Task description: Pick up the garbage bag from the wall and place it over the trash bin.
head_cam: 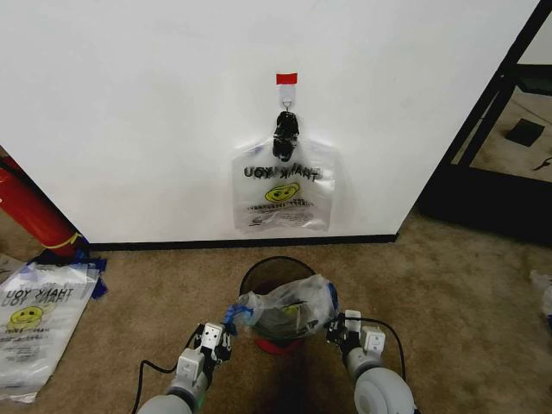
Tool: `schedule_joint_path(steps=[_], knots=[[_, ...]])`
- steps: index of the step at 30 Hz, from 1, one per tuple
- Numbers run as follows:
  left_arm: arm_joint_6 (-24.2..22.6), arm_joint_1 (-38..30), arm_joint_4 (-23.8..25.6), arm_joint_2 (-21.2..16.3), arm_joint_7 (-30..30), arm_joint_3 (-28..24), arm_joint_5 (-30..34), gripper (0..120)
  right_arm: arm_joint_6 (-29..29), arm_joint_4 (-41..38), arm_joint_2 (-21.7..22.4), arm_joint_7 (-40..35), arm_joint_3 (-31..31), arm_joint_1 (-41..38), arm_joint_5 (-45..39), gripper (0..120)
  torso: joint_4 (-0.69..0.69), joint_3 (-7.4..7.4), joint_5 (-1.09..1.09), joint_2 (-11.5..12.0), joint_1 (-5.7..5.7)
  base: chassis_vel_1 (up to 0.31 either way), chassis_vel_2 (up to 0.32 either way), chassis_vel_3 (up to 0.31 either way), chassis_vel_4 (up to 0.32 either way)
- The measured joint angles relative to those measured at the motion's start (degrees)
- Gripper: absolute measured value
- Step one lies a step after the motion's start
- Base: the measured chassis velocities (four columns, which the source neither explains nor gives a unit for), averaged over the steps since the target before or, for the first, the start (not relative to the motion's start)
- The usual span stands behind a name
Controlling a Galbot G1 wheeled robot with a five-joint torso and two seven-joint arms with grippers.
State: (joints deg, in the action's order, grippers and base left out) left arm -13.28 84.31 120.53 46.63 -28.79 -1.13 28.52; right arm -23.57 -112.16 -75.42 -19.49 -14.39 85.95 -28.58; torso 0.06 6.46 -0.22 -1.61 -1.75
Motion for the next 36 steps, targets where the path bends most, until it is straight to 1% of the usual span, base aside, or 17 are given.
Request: schedule_joint_path(steps=[1, 3, 4, 6, 9, 12, 14, 15, 17, 18, 21, 25, 26, 30, 32, 34, 36], knots=[[0.0, 1.9, 1.3, -0.1, -0.1, 1.1, -0.4, 24, 0.6, -1.0, 0.4, 0.5, -0.1, 1.2, 0.4, 25, -0.01, 0.00, 0.00, 0.0, 0.00, 0.000, 0.000, 0.000, 0.000], [0.0, 2.5, 1.7, -0.2, -0.1, 1.3, -0.6, 26, 0.8, -1.3, 0.5, 0.6, -0.2, 1.5, 0.6, 26, -0.01, 0.00, 0.00, 0.0, 0.00, 0.000, 0.000, 0.000, 0.000], [0.0, 4.6, 3.3, -0.4, -0.2, 2.1, -1.5, 32, 1.7, -2.4, 0.8, 1.2, -0.5, 2.7, 1.6, 34, -0.01, 0.00, 0.00, 0.0, 0.00, 0.000, 0.000, 0.000, 0.000], [0.3, 7.1, 4.7, -0.4, -0.2, 2.8, -3.2, 41, 2.5, -3.6, 1.0, 1.4, -1.0, 4.0, 2.3, 43, -0.01, 0.00, 0.01, 0.0, 0.01, 0.000, 0.000, 0.000, 0.000], [0.6, 8.5, 5.7, -0.3, -0.2, 3.2, -4.4, 47, 3.0, -4.3, 1.0, 1.5, -1.3, 4.9, 3.0, 49, -0.02, 0.00, 0.01, 0.0, 0.01, 0.000, 0.000, 0.000, 0.000], [1.0, 11.8, 8.4, 0.2, -0.5, 4.6, -6.3, 63, 5.9, -6.0, 1.0, 2.4, -1.9, 7.7, 6.5, 63, 0.00, 0.00, 0.00, 0.0, 0.01, 0.000, 0.000, 0.000, 0.000], [1.5, 13.6, 9.5, 0.4, -0.6, 5.6, -7.6, 68, 8.0, -6.6, 0.8, 2.5, -2.0, 9.0, 8.6, 71, -0.01, 0.00, 0.00, 0.0, 0.01, 0.000, 0.000, 0.000, 0.000], [2.3, 14.7, 9.9, 0.6, -0.6, 6.2, -8.9, 76, 9.5, -6.6, 0.8, 2.8, -2.2, 9.7, 10.8, 76, 0.00, 0.00, 0.00, 0.0, 0.01, 0.000, 0.000, 0.000, 0.000], [2.6, 15.1, 10.0, 0.6, -0.6, 6.4, -9.3, 76, 10.1, -6.6, 0.8, 3.0, -2.3, 9.9, 11.6, 78, 0.00, 0.00, 0.00, 0.0, 0.01, 0.000, 0.000, 0.000, 0.000], [3.8, 16.6, 10.4, 0.9, -0.5, 6.9, -10.6, 84, 12.1, -6.6, 0.9, 3.8, -2.6, 10.9, 14.1, 84, -0.01, 0.00, 0.00, 0.0, 0.01, 0.000, 0.000, 0.000, 0.000], [6.1, 18.3, 11.3, 1.3, -0.2, 7.2, -12.6, 95, 16.3, -6.5, 0.9, 4.6, -3.5, 12.2, 17.5, 95, -0.01, 0.00, 0.00, 0.0, 0.01, 0.000, 0.000, 0.000, 0.000], [8.6, 19.2, 12.0, 1.5, 0.9, 7.1, -14.4, 100, 20.1, -6.3, 0.5, 4.9, -4.6, 13.1, 19.6, 100, -0.01, 0.00, 0.00, 0.0, 0.01, 0.000, 0.000, 0.000, 0.000], [10.5, 19.8, 12.6, 1.6, 1.9, 7.0, -15.5, 100, 23.3, -6.0, 0.3, 5.3, -5.8, 13.9, 21.7, 100, -0.01, 0.00, 0.01, 0.0, 0.01, 0.000, 0.000, 0.000, 0.000], [13.9, 20.2, 13.5, 1.3, 3.7, 7.5, -16.2, 100, 30.6, -5.2, -0.3, 6.7, -8.5, 15.3, 23.8, 100, -0.01, 0.00, 0.00, 0.0, 0.01, 0.000, 0.000, 0.000, 0.000], [14.9, 20.0, 13.7, 1.2, 4.3, 7.9, -15.5, 100, 31.9, -5.1, -0.5, 7.2, -9.1, 15.5, 24.3, 100, -0.01, 0.00, 0.00, 0.0, 0.01, 0.000, 0.000, 0.000, 0.000], [18.1, 19.6, 14.4, 0.9, 6.0, 9.1, -11.8, 100, 36.4, -4.5, -1.3, 9.5, -11.2, 16.3, 25.8, 100, -0.01, 0.00, -0.01, 0.0, 0.00, 0.000, 0.000, 0.000, 0.000], [20.8, 18.7, 15.4, 0.2, 8.3, 10.9, -5.7, 100, 43.1, -3.8, -2.7, 12.0, -13.2, 16.6, 26.1, 100, 0.00, 0.00, 0.01, 0.0, 0.00, 0.000, 0.000, 0.000, 0.000]])
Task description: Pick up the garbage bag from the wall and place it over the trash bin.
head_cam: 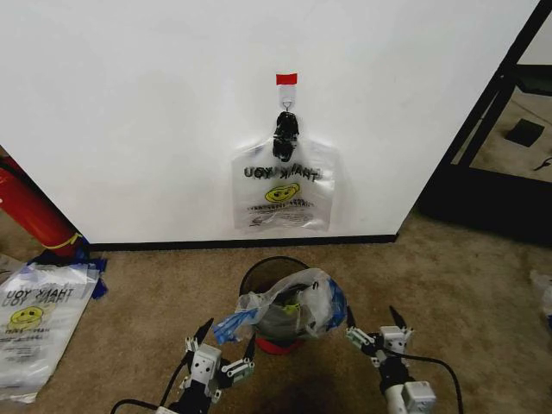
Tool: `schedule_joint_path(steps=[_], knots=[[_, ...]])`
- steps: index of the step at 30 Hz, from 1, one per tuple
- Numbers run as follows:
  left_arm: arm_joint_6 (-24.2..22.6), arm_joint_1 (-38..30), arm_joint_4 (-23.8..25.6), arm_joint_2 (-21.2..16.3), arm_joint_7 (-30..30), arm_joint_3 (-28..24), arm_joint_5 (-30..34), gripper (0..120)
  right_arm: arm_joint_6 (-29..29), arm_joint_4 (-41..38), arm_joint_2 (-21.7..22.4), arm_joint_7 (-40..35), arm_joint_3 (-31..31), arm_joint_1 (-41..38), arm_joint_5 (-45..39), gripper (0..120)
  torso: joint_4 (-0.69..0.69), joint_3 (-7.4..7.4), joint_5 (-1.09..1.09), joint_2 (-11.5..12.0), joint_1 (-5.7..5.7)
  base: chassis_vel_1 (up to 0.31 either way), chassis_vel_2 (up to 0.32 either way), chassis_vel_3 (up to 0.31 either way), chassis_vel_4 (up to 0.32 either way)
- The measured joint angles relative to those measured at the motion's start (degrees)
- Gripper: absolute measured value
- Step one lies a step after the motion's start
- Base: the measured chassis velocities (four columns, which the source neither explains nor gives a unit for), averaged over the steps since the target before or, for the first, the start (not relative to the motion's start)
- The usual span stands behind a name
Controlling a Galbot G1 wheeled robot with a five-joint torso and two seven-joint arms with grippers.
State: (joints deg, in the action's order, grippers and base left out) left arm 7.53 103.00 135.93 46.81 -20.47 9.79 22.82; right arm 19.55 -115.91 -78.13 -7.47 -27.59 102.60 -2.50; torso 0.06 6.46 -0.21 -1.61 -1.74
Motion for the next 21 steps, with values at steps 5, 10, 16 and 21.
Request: schedule_joint_path(steps=[5, 10, 16, 21], knots=[[0.7, -4.8, -0.9, -0.7, 1.9, 1.7, 7.4, 100, 12.3, 1.9, -2.0, 2.8, -2.4, -0.9, -1.2, 100, -0.02, 0.00, -0.02, 0.0, 0.00, 0.000, 0.000, 0.000, 0.000], [-4.0, -8.6, -1.1, -1.1, 3.8, 5.9, 12.1, 100, 18.8, 2.9, -1.9, 4.3, -2.5, -3.6, -4.1, 100, -0.01, 0.01, -0.01, 0.0, -0.01, 0.000, 0.000, 0.000, 0.000], [-12.2, -18.5, -4.0, -5.7, 6.2, 2.3, 17.7, 100, 20.8, 1.1, -2.2, 9.5, -3.4, -2.2, -6.5, 100, 0.02, 0.01, -0.04, 0.0, -0.01, 0.000, 0.000, 0.000, 0.000], [-16.2, -35.6, -11.4, -8.4, 8.3, -9.8, 24.3, 100, 24.7, -2.0, -3.6, 10.8, -5.4, 1.0, -3.0, 100, 0.01, 0.01, -0.05, 0.0, -0.01, 0.000, 0.000, 0.000, 0.000]])
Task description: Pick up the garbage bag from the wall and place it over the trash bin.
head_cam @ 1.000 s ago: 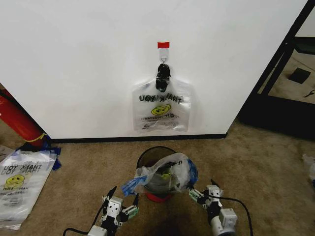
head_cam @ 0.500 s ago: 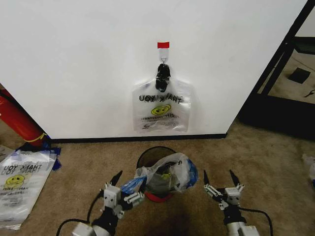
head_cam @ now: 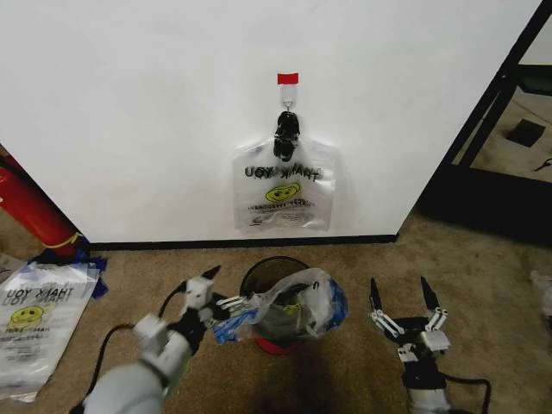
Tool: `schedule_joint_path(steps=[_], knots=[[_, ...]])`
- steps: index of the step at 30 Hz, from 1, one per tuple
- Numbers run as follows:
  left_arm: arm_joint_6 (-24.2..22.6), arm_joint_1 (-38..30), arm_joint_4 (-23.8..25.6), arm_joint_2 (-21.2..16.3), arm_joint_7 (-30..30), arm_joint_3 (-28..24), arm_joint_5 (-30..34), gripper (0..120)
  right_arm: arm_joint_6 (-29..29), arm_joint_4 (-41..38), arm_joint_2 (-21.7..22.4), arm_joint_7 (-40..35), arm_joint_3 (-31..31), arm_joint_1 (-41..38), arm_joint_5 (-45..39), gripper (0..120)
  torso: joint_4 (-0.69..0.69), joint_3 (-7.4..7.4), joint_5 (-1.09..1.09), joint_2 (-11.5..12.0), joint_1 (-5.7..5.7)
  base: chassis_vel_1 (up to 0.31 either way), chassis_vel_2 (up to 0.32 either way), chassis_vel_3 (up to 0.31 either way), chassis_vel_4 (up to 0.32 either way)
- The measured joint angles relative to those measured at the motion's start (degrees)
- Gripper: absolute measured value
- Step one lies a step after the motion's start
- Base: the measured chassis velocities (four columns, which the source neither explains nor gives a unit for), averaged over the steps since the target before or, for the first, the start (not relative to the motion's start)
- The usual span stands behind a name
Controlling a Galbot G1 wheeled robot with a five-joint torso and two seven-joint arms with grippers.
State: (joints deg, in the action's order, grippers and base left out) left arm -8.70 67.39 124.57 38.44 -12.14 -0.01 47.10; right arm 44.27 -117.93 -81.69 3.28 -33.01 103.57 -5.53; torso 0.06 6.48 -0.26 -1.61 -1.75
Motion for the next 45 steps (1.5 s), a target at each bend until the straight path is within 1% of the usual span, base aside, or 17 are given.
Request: schedule_joint_path(steps=[1, 2, 4, 6, 7, 9, 12, 17, 21, 25, 28, 29, 33, 37, 38, 43, 45], knots=[[-0.5, -2.4, -1.0, 0.0, 0.1, -1.2, 1.0, 100, 0.2, -0.3, -0.3, -0.1, -0.2, 0.3, 0.0, 100, -0.02, 0.00, 0.01, 0.0, 0.00, 0.000, 0.000, 0.000, 0.000], [-1.3, -6.7, -3.0, 0.0, 0.2, -3.2, 2.6, 100, 0.3, -0.7, -1.0, -0.3, -0.5, 1.0, -0.3, 100, 0.01, 0.00, 0.04, 0.0, 0.00, 0.000, 0.000, 0.000, 0.000], [-2.0, -11.1, -5.6, 0.4, 0.1, -5.1, 3.3, 100, 0.3, -1.0, -1.8, -0.5, -1.1, 1.8, -1.3, 100, -0.01, 0.00, 0.05, 0.0, 0.00, 0.000, 0.000, 0.000, 0.000], [-4.4, -16.0, -8.4, 1.2, -1.7, -6.6, 3.7, 100, 0.7, -1.5, -2.7, -0.4, -1.8, 3.0, -2.5, 100, -0.02, 0.00, 0.03, 0.0, 0.00, 0.000, 0.000, 0.000, 0.000], [-4.4, -16.0, -8.4, 1.2, -1.7, -6.6, 3.7, 100, 0.7, -1.5, -2.7, -0.4, -1.8, 3.0, -2.5, 100, -0.02, 0.00, 0.03, 0.0, 0.00, 0.000, 0.000, 0.000, 0.000], [-7.4, -19.3, -10.2, 1.4, -1.5, -7.8, 4.6, 100, 1.2, -2.2, -3.1, -0.3, -2.3, 4.4, -3.5, 100, -0.02, 0.00, 0.04, 0.0, 0.00, 0.000, 0.000, 0.000, 0.000], [-10.0, -22.7, -12.6, 1.4, 1.3, -10.2, 5.6, 100, 1.9, -2.8, -3.6, -0.2, -2.6, 5.8, -4.1, 100, -0.02, -0.01, 0.05, 0.0, 0.00, 0.000, 0.000, 0.000, 0.000], [-12.5, -25.6, -14.5, 1.9, 3.8, -12.9, 7.7, 100, 2.1, -3.3, -4.3, -0.2, -2.5, 6.4, -3.6, 100, -0.02, 0.00, 0.03, 0.0, 0.00, 0.000, 0.000, 0.000, 0.000], [-14.8, -29.0, -16.3, 2.5, 7.4, -15.8, 9.0, 100, 1.1, -3.7, -4.5, -0.7, -2.4, 6.7, -3.0, 100, -0.02, -0.01, 0.04, 0.0, 0.01, 0.000, 0.000, 0.000, 0.000], [-16.2, -32.7, -19.1, 3.3, 9.6, -19.4, 9.4, 99, 0.6, -4.3, -4.5, -1.1, -2.3, 7.0, -3.1, 100, -0.01, 0.00, 0.03, 0.0, 0.00, 0.000, 0.000, 0.000, 0.000], [-18.4, -37.3, -22.9, 4.0, 11.5, -23.5, 11.1, 98, 0.5, -5.3, -4.2, -1.3, -2.6, 7.7, -3.5, 100, -0.02, -0.01, 0.04, 0.0, 0.01, 0.000, 0.000, 0.000, 0.000], [-18.4, -37.3, -22.9, 4.0, 11.5, -23.5, 11.1, 98, 0.5, -5.3, -4.2, -1.3, -2.6, 7.7, -3.5, 100, -0.02, -0.01, 0.04, 0.0, 0.01, 0.000, 0.000, 0.000, 0.000], [-23.0, -40.2, -25.4, 5.6, 11.8, -25.1, 11.9, 90, 0.8, -5.9, -4.2, -1.4, -3.0, 8.5, -4.2, 100, -0.01, -0.01, 0.04, 0.0, 0.01, 0.000, 0.000, 0.000, 0.000], [-27.4, -42.4, -27.3, 7.5, 10.0, -26.3, 11.1, 73, 1.1, -5.6, -4.3, -1.5, -2.7, 8.8, -4.4, 100, -0.01, -0.01, 0.04, 0.0, 0.01, 0.000, 0.000, 0.000, 0.000], [-27.4, -42.4, -27.3, 7.5, 10.0, -26.3, 11.1, 73, 1.1, -5.6, -4.3, -1.5, -2.7, 8.8, -4.4, 100, -0.01, -0.01, 0.04, 0.0, 0.01, 0.000, 0.000, 0.000, 0.000], [-29.5, -44.1, -28.6, 8.2, 10.0, -27.3, 11.6, 50, 0.6, -5.8, -4.3, -1.5, -2.0, 8.5, -4.1, 100, -0.02, -0.01, 0.04, 0.0, 0.01, 0.000, 0.000, 0.000, 0.000], [-29.7, -44.2, -28.7, 8.2, 10.1, -27.4, 11.9, 46, 0.6, -5.8, -4.3, -1.5, -2.0, 8.5, -4.1, 100, -0.02, -0.01, 0.04, 0.0, 0.01, 0.000, 0.000, 0.000, 0.000]])
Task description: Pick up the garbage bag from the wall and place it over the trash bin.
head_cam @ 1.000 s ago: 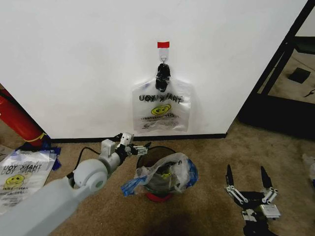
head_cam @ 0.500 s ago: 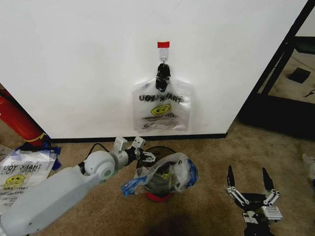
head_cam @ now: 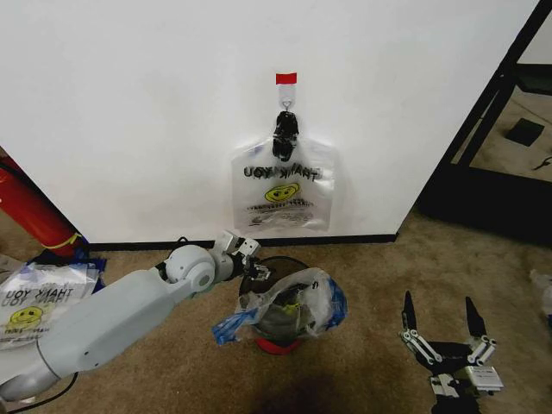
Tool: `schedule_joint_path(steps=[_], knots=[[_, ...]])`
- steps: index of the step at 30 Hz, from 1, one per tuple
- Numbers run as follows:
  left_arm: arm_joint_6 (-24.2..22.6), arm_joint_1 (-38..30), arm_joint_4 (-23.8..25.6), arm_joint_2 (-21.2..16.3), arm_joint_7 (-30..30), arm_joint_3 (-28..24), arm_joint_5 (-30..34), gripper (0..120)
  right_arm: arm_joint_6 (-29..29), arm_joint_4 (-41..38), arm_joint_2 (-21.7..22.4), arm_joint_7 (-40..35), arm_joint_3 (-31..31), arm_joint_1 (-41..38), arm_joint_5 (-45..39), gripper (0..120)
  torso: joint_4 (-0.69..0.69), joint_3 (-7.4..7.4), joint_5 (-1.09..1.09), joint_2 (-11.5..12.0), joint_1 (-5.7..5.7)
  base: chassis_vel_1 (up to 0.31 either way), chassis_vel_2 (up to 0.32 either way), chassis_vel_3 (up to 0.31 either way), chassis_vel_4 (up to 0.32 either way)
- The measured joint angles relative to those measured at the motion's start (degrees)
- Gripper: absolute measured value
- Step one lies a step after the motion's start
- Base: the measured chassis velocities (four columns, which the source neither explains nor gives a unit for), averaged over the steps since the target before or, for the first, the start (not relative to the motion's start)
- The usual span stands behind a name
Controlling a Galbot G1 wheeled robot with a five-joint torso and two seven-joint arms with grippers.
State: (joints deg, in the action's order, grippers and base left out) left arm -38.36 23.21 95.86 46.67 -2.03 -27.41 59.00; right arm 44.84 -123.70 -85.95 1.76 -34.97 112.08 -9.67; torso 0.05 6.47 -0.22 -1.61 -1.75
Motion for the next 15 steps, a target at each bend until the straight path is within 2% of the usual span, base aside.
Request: schedule_joint_path(steps=[4, 7, 11, 15], knots=[[-0.9, -1.3, -0.6, -0.5, 0.7, -1.1, 1.8, 28, -0.4, 0.0, 0.1, -0.6, 0.6, 0.0, -0.1, 100, -0.01, 0.00, 0.00, 0.0, 0.00, 0.000, 0.000, 0.000, 0.000], [-1.2, -1.7, -1.0, -0.5, 0.7, -1.2, 2.5, 22, -0.4, 0.2, 0.0, -0.7, 0.7, 0.0, 0.0, 100, 0.00, 0.00, 0.00, 0.0, 0.01, 0.000, 0.000, 0.000, 0.000], [-1.9, -1.7, -1.7, 0.4, -0.1, -0.5, 4.1, 5, -0.4, 0.8, -0.1, -1.2, 1.3, -0.1, 0.5, 100, 0.02, 0.00, 0.00, 0.0, 0.01, 0.000, 0.000, 0.000, 0.000], [-2.1, 0.0, 0.0, -0.1, -1.7, 0.8, 5.4, 2, -0.4, 1.2, -0.1, -1.8, 1.8, -0.4, 0.9, 100, 0.01, 0.00, 0.00, 0.0, 0.00, 0.000, 0.000, 0.000, 0.000]])
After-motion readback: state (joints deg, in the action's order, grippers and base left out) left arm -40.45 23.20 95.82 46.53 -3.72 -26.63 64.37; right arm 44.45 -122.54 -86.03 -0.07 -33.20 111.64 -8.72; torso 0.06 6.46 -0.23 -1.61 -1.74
